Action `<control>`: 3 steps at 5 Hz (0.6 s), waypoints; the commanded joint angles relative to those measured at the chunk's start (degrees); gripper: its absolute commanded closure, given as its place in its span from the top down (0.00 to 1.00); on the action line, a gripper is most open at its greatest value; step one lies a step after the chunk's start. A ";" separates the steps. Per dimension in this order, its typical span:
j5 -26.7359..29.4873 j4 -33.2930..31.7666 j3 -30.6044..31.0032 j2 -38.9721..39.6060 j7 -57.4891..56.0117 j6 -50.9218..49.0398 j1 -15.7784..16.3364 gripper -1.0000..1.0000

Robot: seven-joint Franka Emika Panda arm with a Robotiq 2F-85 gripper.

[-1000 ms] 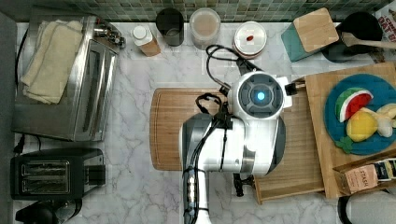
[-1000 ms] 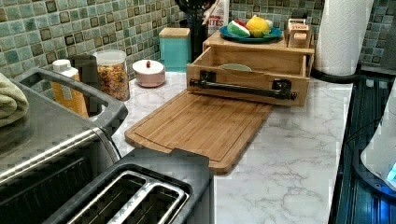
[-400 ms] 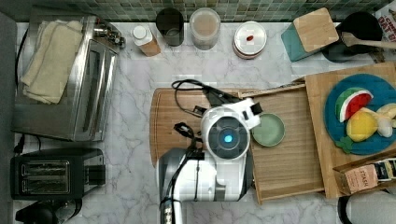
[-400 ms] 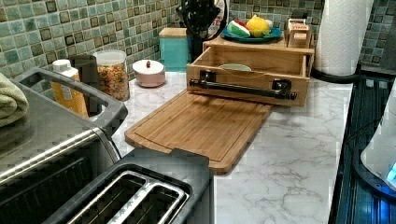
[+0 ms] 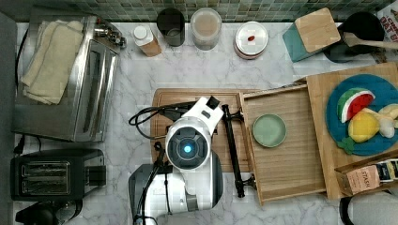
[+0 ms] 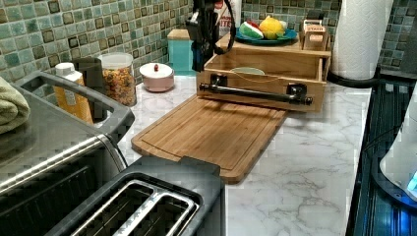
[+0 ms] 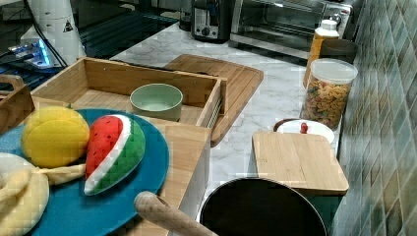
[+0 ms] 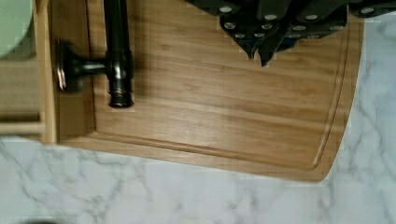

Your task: Close the drawer.

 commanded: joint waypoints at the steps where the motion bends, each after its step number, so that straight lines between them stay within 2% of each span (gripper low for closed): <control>1: -6.49 -4.80 -1.78 7.55 -0.31 4.72 -1.41 0.00; 2: -7.08 -6.59 -1.76 9.18 2.35 7.53 -0.63 0.00; 3: -9.42 -11.27 -2.50 9.19 3.77 14.26 -0.29 0.00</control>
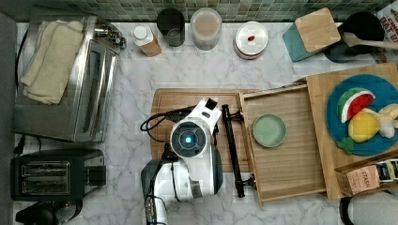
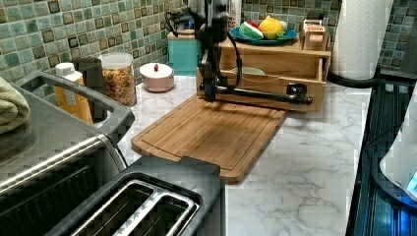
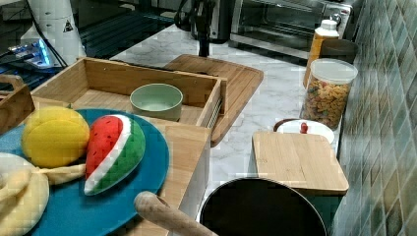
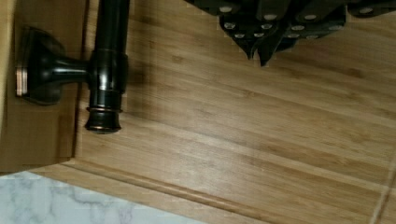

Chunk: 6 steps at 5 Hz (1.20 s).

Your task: Close the drawer.

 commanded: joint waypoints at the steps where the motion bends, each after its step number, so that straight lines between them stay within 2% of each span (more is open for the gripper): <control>1: -6.23 -8.74 -1.21 -0.91 4.60 5.31 -1.18 0.00; 2: -8.12 -10.22 -1.83 -2.75 3.39 6.41 -2.01 0.00; 4: -5.85 -8.80 -3.59 -2.61 -3.98 6.10 -4.26 0.00; 6: -1.89 -5.38 -7.95 -1.87 -13.78 3.47 -5.17 0.00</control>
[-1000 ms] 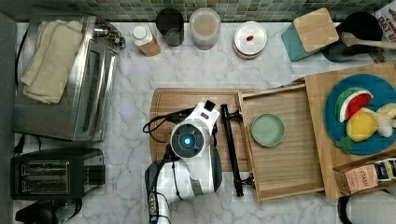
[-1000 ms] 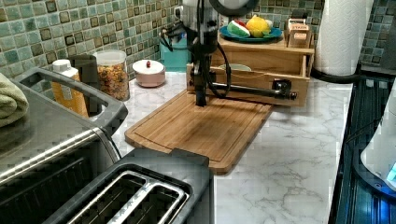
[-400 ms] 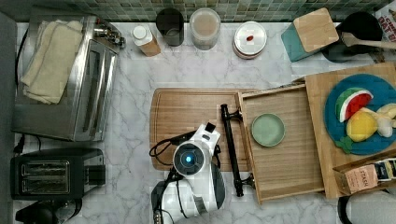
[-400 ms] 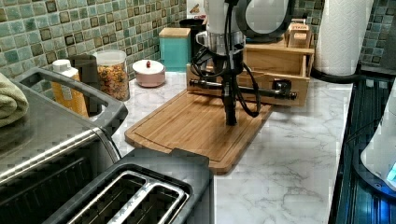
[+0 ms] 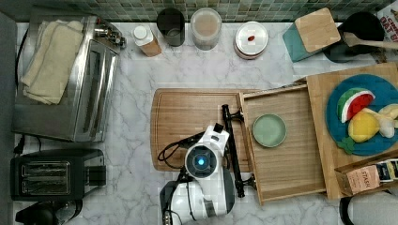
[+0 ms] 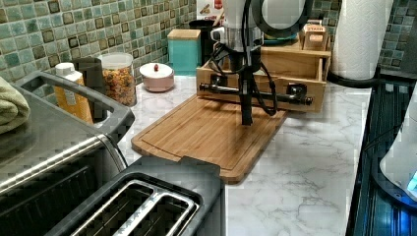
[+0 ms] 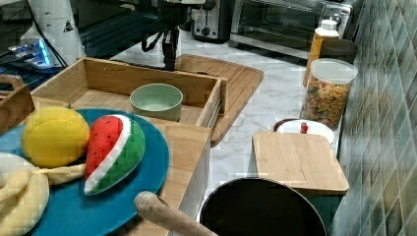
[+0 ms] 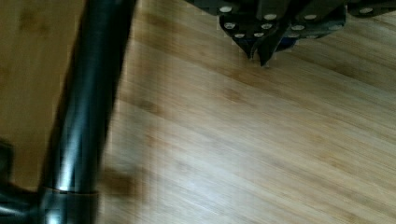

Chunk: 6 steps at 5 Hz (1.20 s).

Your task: Close the drawer.

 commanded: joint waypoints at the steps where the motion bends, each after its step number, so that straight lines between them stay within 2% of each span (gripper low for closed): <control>1: 7.23 9.07 -6.08 -1.20 -10.81 -5.83 -4.39 0.00; 4: 5.78 9.87 -10.76 -3.23 -14.35 -0.57 -7.37 0.00; 6: 9.48 13.36 -14.96 -2.32 -22.64 1.33 -9.21 0.00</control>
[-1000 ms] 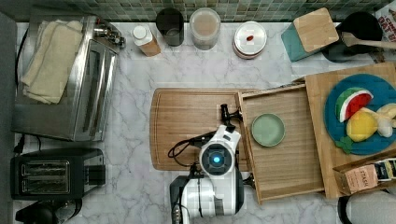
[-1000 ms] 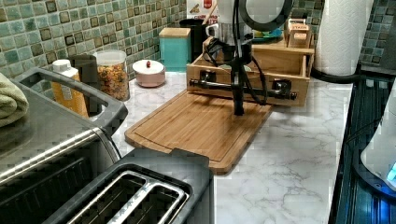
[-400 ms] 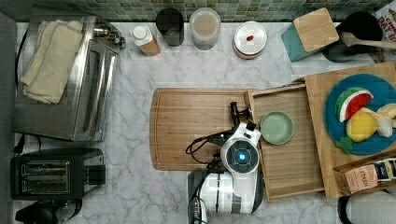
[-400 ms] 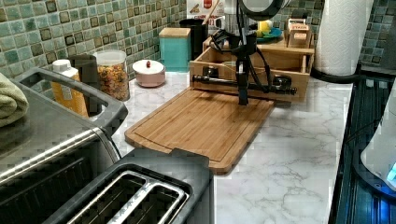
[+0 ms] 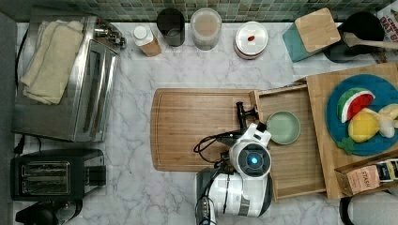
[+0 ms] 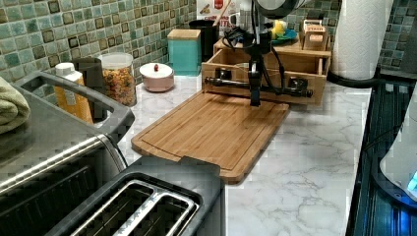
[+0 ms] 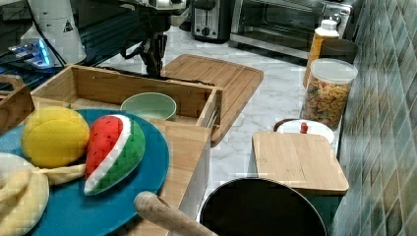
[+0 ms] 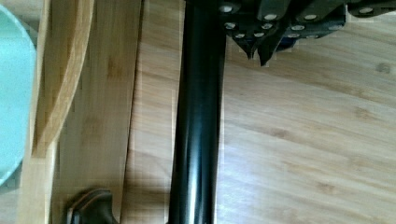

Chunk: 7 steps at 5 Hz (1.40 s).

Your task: Close the drawer.

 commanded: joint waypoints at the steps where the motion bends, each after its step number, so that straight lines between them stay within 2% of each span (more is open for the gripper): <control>1: 8.52 17.49 -9.46 2.54 -17.62 -1.64 -4.35 0.00; 2: 15.03 24.54 -13.06 7.67 -23.54 -4.26 -4.49 0.00; 4: 17.91 35.58 -16.82 15.06 -31.92 -7.04 -8.25 0.00; 5: 16.42 36.84 -17.52 14.98 -33.15 -5.79 -9.85 0.00; 6: 8.40 34.31 -19.39 13.07 -25.76 -1.81 -7.99 0.00; 7: 8.26 34.31 -19.04 13.03 -25.66 -1.80 -8.32 0.00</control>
